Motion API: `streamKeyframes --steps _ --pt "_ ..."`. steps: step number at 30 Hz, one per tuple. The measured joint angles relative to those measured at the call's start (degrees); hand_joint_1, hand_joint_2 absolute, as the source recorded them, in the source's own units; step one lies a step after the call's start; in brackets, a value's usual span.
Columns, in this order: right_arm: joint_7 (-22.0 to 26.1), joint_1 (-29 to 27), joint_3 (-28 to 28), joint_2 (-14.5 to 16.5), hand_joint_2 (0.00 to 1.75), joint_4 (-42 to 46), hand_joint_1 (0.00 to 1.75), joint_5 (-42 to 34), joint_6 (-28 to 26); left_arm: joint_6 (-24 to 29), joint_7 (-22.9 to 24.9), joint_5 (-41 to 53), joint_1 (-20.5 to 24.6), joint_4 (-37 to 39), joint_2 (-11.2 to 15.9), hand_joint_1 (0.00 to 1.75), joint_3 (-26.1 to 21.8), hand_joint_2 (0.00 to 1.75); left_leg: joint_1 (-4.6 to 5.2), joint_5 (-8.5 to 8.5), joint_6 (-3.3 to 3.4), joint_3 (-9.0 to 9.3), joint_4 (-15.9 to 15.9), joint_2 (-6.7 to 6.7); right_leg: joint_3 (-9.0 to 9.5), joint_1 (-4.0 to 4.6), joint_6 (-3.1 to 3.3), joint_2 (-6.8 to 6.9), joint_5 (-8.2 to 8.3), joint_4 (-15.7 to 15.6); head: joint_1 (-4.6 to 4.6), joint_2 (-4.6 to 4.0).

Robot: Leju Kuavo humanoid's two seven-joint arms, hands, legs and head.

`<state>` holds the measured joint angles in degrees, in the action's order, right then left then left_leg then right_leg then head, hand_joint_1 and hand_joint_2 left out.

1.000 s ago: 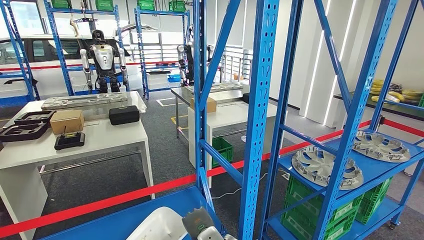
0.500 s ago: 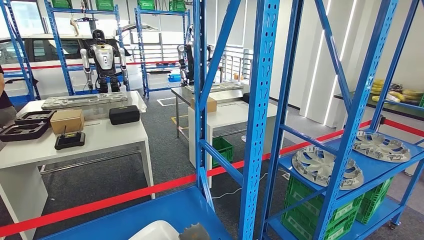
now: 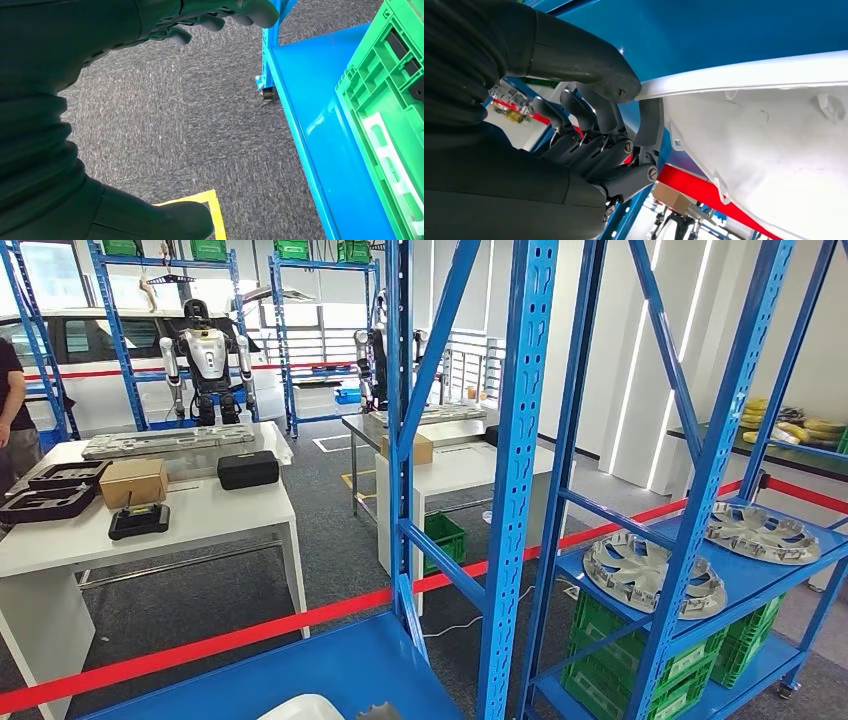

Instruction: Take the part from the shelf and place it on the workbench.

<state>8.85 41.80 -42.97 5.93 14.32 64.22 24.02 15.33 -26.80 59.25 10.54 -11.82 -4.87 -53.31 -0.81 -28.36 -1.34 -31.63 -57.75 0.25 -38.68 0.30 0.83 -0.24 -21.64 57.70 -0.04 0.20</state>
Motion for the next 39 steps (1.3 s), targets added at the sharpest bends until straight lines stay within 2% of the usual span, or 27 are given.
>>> streamKeyframes --steps 4,5,9,21,39 --pt "-0.5 -0.2 0.0 0.1 1.75 0.0 0.0 0.0 0.2 -0.5 0.0 0.0 0.0 0.0 0.1 0.0 0.0 1.75 0.0 0.0 0.0 0.0 0.0 0.0 0.0 0.0 0.0 0.0 0.0 0.0 0.01 0.0" --pt "-0.6 -0.3 0.0 0.1 1.75 0.0 0.0 0.0 0.3 -0.7 0.0 0.1 0.0 0.0 0.1 0.0 0.0 1.75 0.0 0.0 0.0 0.0 0.0 0.0 0.0 0.0 0.0 0.0 0.0 0.0 0.01 0.0" --pt "-0.9 -0.5 0.0 0.1 1.75 0.0 0.0 -0.1 0.7 -0.9 -0.1 0.1 0.0 0.0 0.2 0.0 0.0 0.0 0.0 0.0 0.0 0.01 0.0 0.0 0.0 0.0 0.0 0.0 0.0 0.0 0.0 0.0" --pt "0.0 0.7 0.0 0.1 1.75 0.1 0.0 0.7 0.3 -0.1 1.9 0.1 0.3 0.0 0.1 0.0 0.0 0.0 0.01 0.01 -0.01 -0.02 0.0 0.0 0.0 -0.01 0.0 -0.01 0.01 0.0 0.0 0.0" --pt "2.0 4.2 -0.6 1.5 1.75 0.8 0.0 2.3 -0.2 0.3 1.6 -0.4 0.3 0.0 0.0 0.0 0.0 0.0 0.0 0.04 -0.06 0.0 0.0 0.0 0.0 -0.02 0.01 0.0 0.02 0.0 0.0 0.0"
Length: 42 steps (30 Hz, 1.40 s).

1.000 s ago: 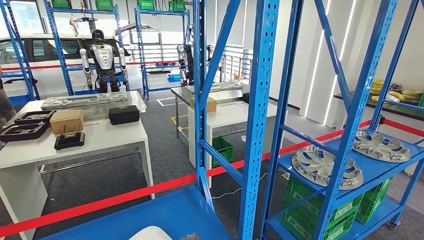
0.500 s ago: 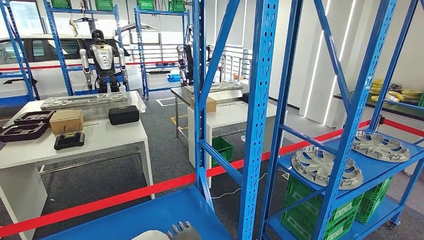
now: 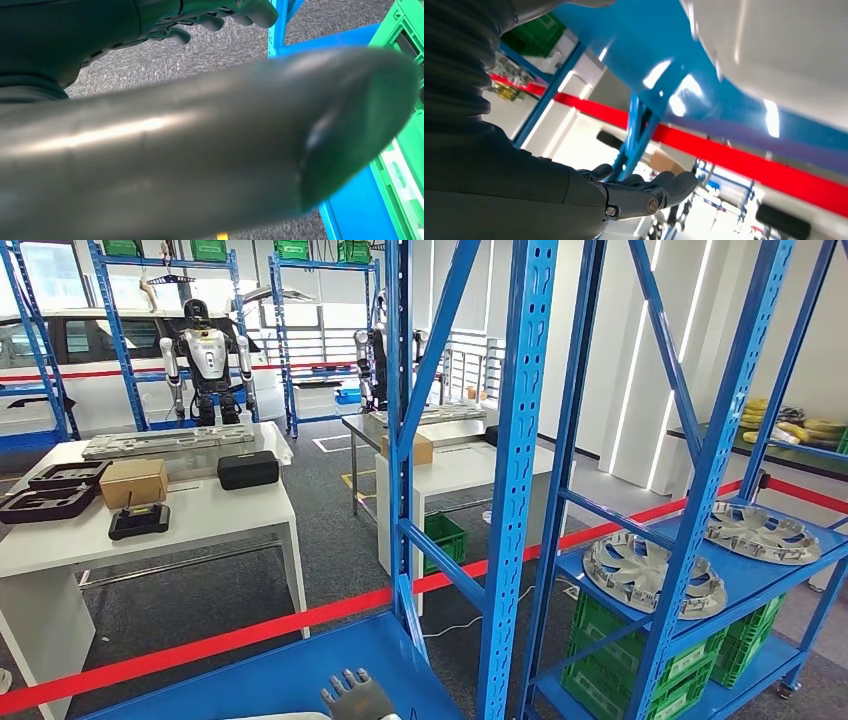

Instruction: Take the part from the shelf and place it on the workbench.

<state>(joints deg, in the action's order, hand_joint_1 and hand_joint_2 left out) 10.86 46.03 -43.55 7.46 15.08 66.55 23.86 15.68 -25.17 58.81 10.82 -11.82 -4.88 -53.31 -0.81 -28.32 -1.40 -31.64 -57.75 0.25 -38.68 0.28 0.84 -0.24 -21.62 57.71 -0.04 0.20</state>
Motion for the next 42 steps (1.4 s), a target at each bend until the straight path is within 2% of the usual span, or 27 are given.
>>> streamKeyframes --steps 6,10,16,25,28,34,39,42 --pt "3.8 1.5 -0.8 0.4 1.75 0.7 0.0 -0.3 -3.5 0.0 -0.3 -0.5 -0.2 0.0 -0.1 0.0 0.0 0.0 0.0 0.0 -0.01 0.02 0.0 0.01 0.0 0.02 0.0 0.0 0.0 0.0 0.01 0.0" --pt "8.4 1.4 -1.5 0.3 0.0 0.7 0.0 -0.1 -10.7 -0.3 -1.2 -0.5 -0.7 0.0 -0.1 0.0 0.0 0.0 0.0 0.0 -0.01 0.02 0.0 0.0 -0.02 0.02 0.0 -0.01 0.0 0.0 0.0 0.0" --pt "10.8 0.3 -2.2 0.6 0.0 0.7 0.0 -1.2 -19.0 -0.6 -1.5 -0.4 -1.0 0.0 -0.3 0.0 0.0 0.0 0.0 0.0 -0.01 0.0 0.0 0.01 -0.02 0.02 0.01 0.0 0.0 0.0 0.01 0.0" --pt "10.2 -1.1 -2.3 1.1 0.0 0.7 0.0 -1.5 -20.8 -1.0 -0.8 0.4 -0.9 0.0 -0.6 0.0 0.0 0.0 0.0 0.0 -0.01 0.01 0.0 0.01 -0.02 0.02 0.0 0.0 0.0 0.0 0.01 0.0" --pt "8.4 -1.4 -2.3 1.3 0.0 0.7 0.0 -1.5 -25.2 -1.0 -0.6 0.5 -0.8 0.0 -0.6 0.0 0.0 0.0 0.0 0.0 -0.01 0.01 0.0 0.01 -0.03 0.02 0.01 -0.01 0.0 0.0 0.01 0.0" --pt "8.7 -2.4 -1.5 1.9 0.0 1.3 0.0 -4.2 -39.9 -1.1 -0.7 0.5 -0.8 0.0 -0.7 0.0 0.0 0.0 0.0 0.0 -0.01 0.01 0.0 0.0 -0.03 0.03 0.01 -0.01 -0.01 0.0 0.01 0.0" --pt "10.1 -3.6 0.3 2.3 0.0 1.4 0.0 -5.4 -43.7 -1.1 -0.8 0.5 -0.8 0.0 -0.9 0.0 0.0 0.0 0.01 0.0 -0.01 0.01 0.0 0.0 -0.03 0.03 0.01 0.0 -0.01 0.0 0.0 0.0" --pt "12.0 -4.6 1.4 2.4 0.0 1.4 0.0 -6.5 -43.4 -1.1 -0.8 0.5 -0.8 0.0 -1.0 0.0 0.0 0.0 0.01 0.0 0.0 0.01 0.0 0.01 -0.03 0.02 0.01 0.0 -0.01 0.0 0.01 0.0"
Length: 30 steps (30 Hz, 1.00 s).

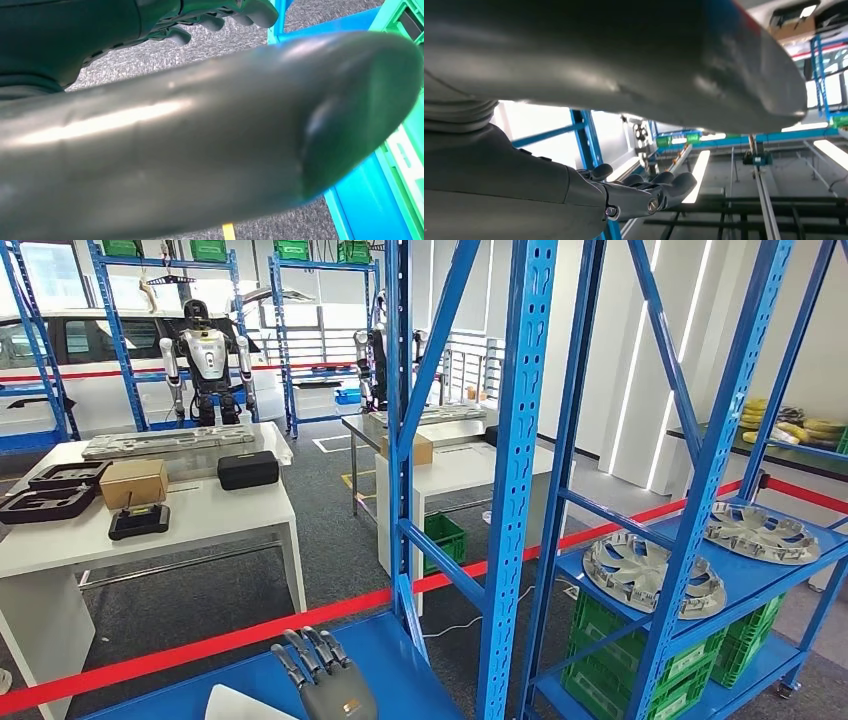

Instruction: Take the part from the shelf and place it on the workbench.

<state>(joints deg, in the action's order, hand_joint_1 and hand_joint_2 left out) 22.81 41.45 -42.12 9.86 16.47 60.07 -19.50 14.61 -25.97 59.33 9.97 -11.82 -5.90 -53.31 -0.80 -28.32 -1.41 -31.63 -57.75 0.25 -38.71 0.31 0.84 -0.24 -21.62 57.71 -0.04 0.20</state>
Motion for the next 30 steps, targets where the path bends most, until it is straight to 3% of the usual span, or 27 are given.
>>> streamKeyframes --steps 8,19,30 --pt "1.2 -1.9 2.3 0.0 0.0 -0.1 0.0 -1.8 9.5 0.0 0.0 0.0 -0.2 0.0 -0.1 0.0 0.0 0.0 -0.01 0.0 0.0 -0.01 0.0 0.0 -0.01 0.0 0.0 0.0 0.0 0.0 0.01 0.0" --pt "-0.7 -3.2 3.9 -0.2 0.0 -0.6 0.0 -2.4 18.2 0.0 0.0 0.0 -0.6 0.0 -0.4 0.0 0.0 0.0 0.0 0.0 0.0 -0.01 0.0 0.0 -0.03 0.01 0.0 -0.01 0.0 0.0 0.02 0.0" --pt "-3.8 -3.8 4.2 -1.8 0.0 -1.4 0.0 -0.7 22.3 -0.1 0.4 0.5 -0.9 0.1 -0.8 0.0 0.0 0.0 0.01 0.0 0.0 -0.02 0.0 0.0 -0.04 0.01 0.0 -0.01 -0.01 0.0 0.01 0.0"
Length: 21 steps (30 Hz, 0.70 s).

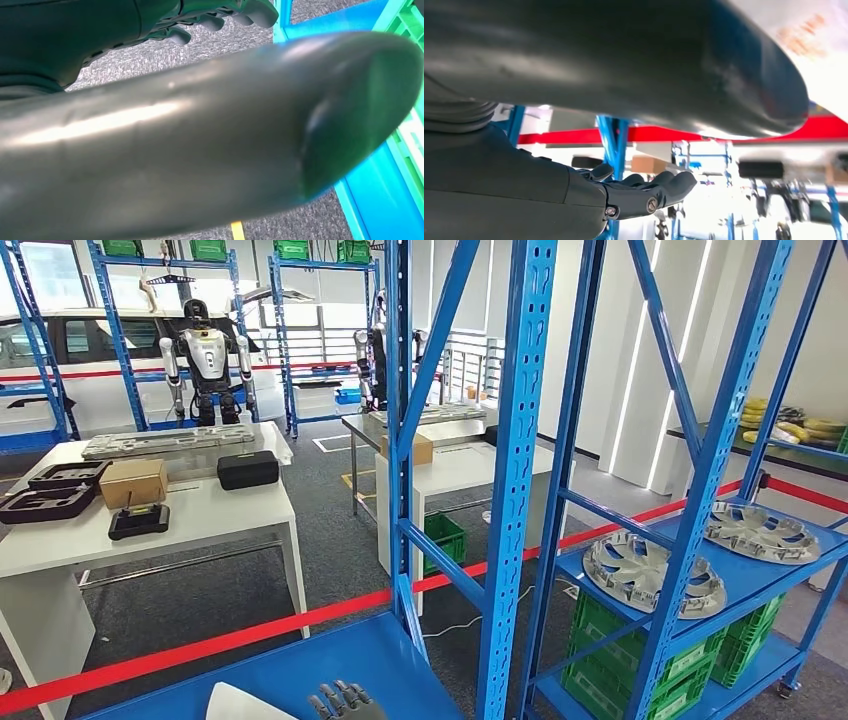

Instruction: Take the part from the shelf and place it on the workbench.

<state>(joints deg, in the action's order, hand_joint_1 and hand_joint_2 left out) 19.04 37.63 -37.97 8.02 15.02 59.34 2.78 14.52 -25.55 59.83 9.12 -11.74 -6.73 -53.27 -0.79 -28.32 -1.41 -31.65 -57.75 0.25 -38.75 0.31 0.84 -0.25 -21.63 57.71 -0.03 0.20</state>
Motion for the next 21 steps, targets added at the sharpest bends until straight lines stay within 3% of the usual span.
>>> streamKeyframes --steps 4,21 --pt "-0.9 -0.7 0.0 -0.8 1.75 -0.3 0.0 1.1 1.8 -0.3 0.0 0.1 -0.1 0.0 -0.1 0.0 0.0 0.0 0.0 0.0 0.0 -0.01 0.0 0.0 0.0 -0.01 0.0 0.0 0.0 0.0 0.01 0.0" --pt "-1.8 -1.6 0.0 -2.1 1.75 -0.7 0.0 2.0 2.9 -0.6 -0.2 0.1 -0.2 0.0 -0.2 0.0 0.0 0.0 0.0 0.0 0.0 -0.05 0.0 0.0 0.0 -0.01 0.0 0.0 0.0 0.0 0.0 0.0"
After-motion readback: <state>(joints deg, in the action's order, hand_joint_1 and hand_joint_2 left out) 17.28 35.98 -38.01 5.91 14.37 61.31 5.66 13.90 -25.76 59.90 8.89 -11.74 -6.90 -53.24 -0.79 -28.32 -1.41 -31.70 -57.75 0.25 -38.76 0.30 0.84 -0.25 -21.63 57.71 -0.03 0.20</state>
